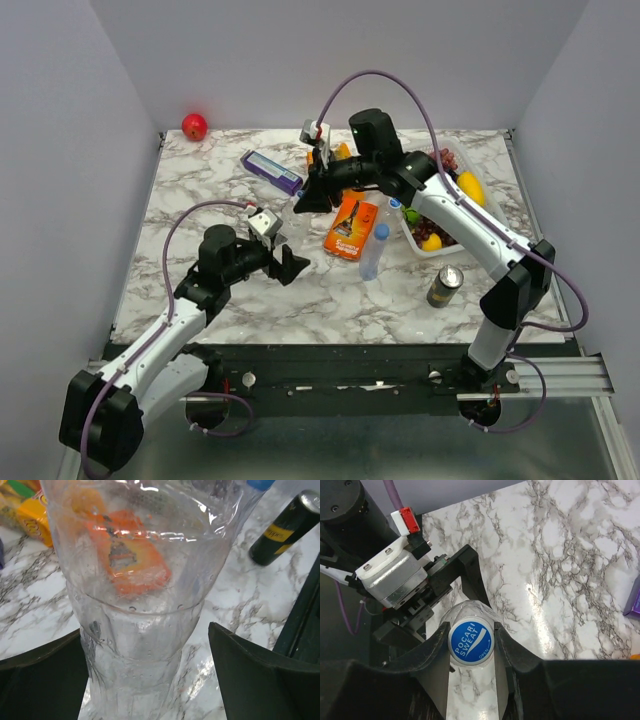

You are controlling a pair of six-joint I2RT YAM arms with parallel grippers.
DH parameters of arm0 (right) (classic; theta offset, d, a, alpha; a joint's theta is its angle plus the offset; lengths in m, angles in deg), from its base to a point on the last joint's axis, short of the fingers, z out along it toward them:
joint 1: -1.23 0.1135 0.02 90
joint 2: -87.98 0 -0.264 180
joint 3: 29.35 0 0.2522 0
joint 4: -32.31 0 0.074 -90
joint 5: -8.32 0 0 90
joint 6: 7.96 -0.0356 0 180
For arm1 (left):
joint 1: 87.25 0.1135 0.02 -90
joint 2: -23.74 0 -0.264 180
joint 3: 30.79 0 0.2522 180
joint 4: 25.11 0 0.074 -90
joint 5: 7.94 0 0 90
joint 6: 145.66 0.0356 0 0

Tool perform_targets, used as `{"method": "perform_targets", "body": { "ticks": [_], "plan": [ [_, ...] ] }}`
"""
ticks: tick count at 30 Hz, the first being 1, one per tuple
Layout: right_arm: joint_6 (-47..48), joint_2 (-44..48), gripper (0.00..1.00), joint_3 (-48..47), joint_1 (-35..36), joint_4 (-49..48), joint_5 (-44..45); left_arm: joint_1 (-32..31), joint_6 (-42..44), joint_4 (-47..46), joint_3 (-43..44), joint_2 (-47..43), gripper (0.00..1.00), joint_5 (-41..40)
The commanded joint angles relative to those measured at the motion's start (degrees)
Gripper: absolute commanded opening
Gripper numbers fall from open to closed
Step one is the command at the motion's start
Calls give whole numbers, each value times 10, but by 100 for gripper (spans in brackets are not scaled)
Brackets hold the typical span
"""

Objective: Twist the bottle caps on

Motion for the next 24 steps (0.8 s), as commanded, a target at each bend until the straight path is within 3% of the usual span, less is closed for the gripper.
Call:
{"method": "perform_targets", "body": {
  "ticks": [1,8,18,24],
  "plan": [
    [93,2,14,51,4,-39,37,15,66,156,44,-33,99,-66],
    [170,7,13,105,20,-40,97,85,156,299,68,-109,99,-87],
    [213,12,13,140,39,-48,123,102,127,278,57,-126,99,-134],
    [216,11,22,151,44,-50,131,104,133,277,53,-124,99,-131]
  ]
}}
